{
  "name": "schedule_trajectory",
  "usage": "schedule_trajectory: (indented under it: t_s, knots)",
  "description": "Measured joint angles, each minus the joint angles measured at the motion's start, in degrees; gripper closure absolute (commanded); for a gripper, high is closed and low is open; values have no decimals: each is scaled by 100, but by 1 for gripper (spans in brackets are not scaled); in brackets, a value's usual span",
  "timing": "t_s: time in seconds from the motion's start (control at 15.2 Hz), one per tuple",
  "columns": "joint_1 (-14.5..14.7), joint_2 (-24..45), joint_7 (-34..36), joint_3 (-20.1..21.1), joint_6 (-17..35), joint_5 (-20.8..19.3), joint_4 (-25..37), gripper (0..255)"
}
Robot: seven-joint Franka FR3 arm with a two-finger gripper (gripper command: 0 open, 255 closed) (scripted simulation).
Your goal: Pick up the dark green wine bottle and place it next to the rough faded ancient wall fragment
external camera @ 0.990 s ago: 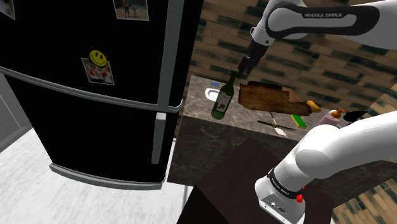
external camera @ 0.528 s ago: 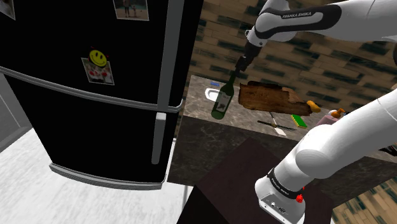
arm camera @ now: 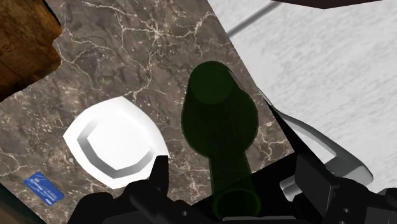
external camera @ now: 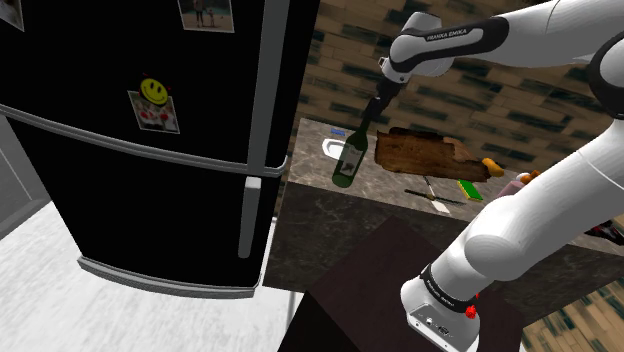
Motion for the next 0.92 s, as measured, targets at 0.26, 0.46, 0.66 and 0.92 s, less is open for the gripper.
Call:
schedule_trajectory:
  t_s: [0.26, 0.46, 0.66, 0.92]
  knots:
    - [5, 48, -3, -3, 129, 14, -83, 0]
    - [6, 55, -4, -4, 137, 17, -82, 0]
    - [6, 54, -4, -4, 137, 17, -80, 255]
    - [6, 54, -4, -3, 137, 17, -80, 255]
